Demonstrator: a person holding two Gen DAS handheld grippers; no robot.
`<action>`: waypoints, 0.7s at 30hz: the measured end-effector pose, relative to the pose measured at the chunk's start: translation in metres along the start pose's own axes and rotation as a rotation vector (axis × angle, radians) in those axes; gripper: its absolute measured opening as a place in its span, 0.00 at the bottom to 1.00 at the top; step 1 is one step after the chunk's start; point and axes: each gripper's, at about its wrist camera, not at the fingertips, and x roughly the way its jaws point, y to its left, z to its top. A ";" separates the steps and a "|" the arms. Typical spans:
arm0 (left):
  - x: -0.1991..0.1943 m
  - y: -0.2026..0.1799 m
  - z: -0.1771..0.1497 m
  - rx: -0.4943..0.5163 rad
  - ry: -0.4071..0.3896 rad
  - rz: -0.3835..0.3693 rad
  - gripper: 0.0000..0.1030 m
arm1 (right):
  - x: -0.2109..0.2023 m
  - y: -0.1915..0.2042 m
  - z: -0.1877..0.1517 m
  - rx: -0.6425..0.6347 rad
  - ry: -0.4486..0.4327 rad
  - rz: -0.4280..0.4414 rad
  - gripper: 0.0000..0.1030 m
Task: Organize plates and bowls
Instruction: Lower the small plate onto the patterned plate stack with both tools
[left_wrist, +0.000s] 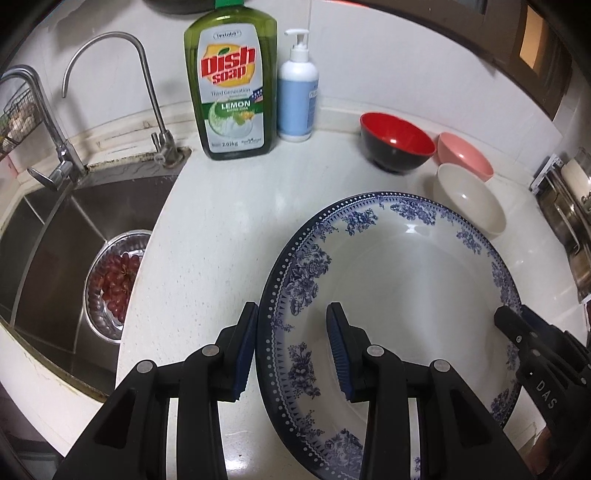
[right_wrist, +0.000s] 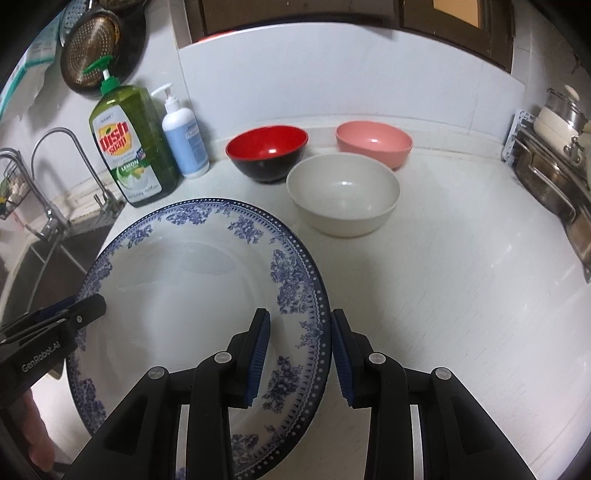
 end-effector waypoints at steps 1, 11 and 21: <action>0.003 0.000 -0.001 0.000 0.007 0.004 0.36 | 0.002 0.000 -0.001 0.001 0.004 0.000 0.34; 0.022 0.002 -0.007 -0.003 0.056 0.019 0.36 | 0.020 0.002 -0.006 -0.012 0.064 -0.005 0.34; 0.031 0.001 -0.011 0.002 0.082 0.045 0.36 | 0.034 -0.001 -0.009 -0.006 0.112 0.006 0.34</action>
